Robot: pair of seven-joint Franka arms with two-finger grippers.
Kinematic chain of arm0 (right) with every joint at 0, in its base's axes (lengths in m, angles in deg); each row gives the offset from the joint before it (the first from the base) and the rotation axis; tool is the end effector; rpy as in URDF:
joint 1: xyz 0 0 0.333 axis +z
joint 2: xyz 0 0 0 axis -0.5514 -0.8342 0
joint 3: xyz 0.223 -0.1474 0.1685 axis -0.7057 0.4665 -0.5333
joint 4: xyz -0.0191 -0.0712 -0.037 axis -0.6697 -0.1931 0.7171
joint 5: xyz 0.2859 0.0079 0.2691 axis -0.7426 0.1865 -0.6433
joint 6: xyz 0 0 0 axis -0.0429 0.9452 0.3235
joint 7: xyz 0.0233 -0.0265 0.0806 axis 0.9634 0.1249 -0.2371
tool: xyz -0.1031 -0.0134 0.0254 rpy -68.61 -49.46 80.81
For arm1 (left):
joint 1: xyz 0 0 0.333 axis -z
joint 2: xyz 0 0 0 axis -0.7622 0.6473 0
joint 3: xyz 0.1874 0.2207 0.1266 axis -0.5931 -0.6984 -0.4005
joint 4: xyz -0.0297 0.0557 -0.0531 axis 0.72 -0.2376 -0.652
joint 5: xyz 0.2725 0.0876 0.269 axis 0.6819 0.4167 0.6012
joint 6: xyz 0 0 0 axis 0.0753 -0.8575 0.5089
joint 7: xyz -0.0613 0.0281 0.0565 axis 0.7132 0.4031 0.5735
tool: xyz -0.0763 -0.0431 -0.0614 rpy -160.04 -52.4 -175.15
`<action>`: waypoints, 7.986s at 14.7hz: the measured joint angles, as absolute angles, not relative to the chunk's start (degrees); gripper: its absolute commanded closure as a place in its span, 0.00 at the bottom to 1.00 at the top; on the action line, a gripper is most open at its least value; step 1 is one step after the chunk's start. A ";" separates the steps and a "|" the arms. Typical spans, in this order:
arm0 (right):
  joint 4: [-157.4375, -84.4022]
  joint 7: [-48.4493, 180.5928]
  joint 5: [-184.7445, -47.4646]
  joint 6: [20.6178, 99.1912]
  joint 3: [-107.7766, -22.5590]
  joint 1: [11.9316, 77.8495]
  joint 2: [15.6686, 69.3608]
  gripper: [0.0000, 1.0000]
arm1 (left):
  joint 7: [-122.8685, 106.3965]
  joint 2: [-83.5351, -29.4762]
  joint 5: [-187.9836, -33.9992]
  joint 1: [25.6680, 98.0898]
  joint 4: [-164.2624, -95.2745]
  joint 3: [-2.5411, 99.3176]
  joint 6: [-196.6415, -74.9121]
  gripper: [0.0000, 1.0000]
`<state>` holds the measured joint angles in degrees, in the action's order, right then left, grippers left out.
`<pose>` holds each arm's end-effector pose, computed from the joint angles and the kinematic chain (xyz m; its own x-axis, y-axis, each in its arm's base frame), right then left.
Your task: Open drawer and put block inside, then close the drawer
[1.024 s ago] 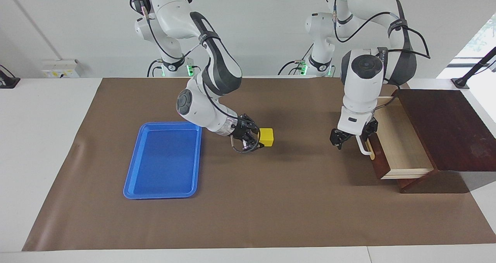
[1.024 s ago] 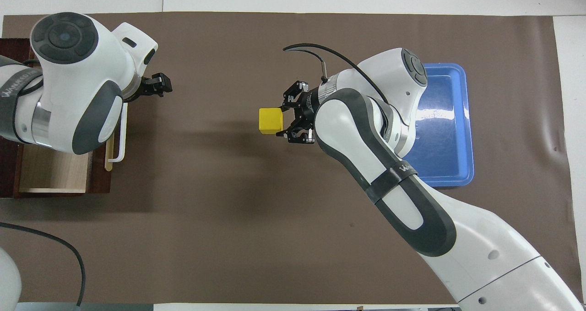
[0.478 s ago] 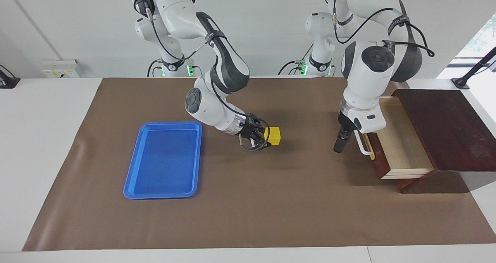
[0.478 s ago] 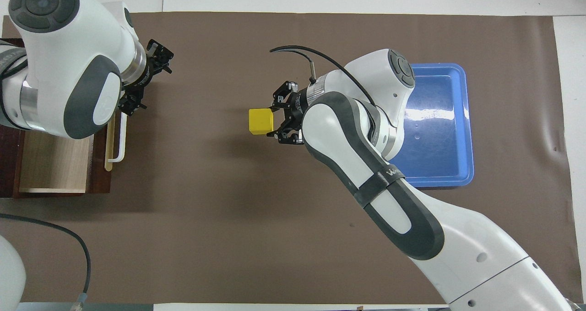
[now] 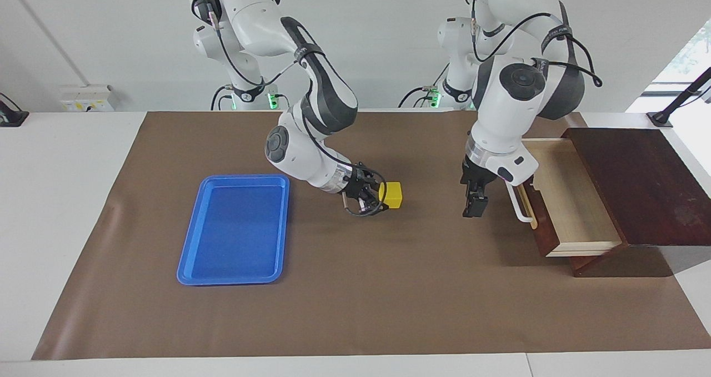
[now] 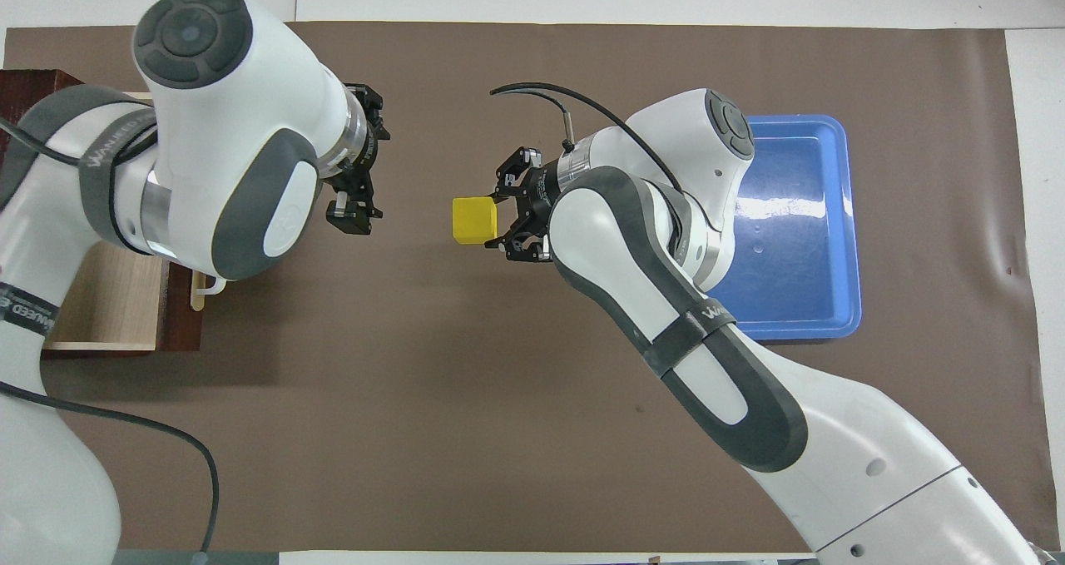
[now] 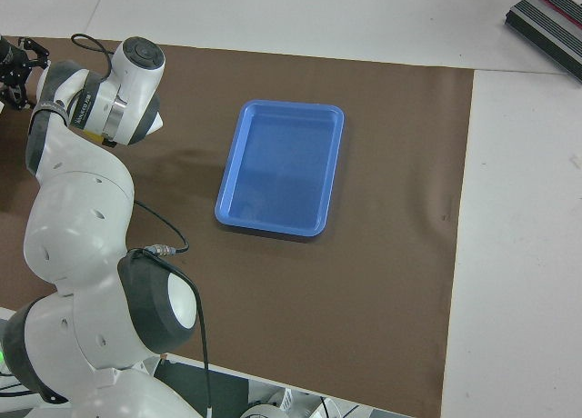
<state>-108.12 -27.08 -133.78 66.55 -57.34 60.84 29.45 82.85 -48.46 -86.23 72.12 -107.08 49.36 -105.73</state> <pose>0.6126 0.3432 0.3704 0.0646 -0.7543 -0.6534 -0.9946 -0.1023 0.0197 0.5958 -0.2908 0.4920 0.1671 0.9848 -0.0471 0.9848 -0.1645 0.0560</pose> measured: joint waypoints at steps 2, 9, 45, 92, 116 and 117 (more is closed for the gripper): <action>-108.11 -27.08 -133.78 66.55 -57.34 60.84 29.45 1.00 | 88.01 -44.65 -86.24 77.71 -106.37 49.24 -106.39 0.00; -108.04 -27.08 -133.78 66.66 -57.24 60.83 29.40 1.00 | 90.98 -42.58 -86.23 78.90 -105.22 49.00 -107.29 0.00; -107.49 -27.64 -133.64 66.19 -56.58 58.54 29.24 0.06 | 88.01 -45.43 -85.02 76.35 -103.61 47.81 -100.47 1.00; -112.86 56.67 -83.69 34.71 -58.13 34.60 58.67 0.00 | 65.18 -61.15 -80.29 54.03 -130.48 47.45 -115.43 0.12; -112.89 51.83 -84.12 32.87 -58.70 34.13 58.88 0.00 | 39.75 -62.81 -76.96 41.63 -126.75 48.98 -112.92 0.00; -112.89 51.83 -84.12 32.87 -58.70 34.13 58.88 0.00 | 34.29 -63.95 -77.47 42.45 -126.34 49.08 -109.88 0.00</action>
<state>-112.89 51.83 -84.12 32.87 -58.70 34.13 58.88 34.29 -63.95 -77.47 42.45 -126.34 49.08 -109.88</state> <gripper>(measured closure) 0.000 0.000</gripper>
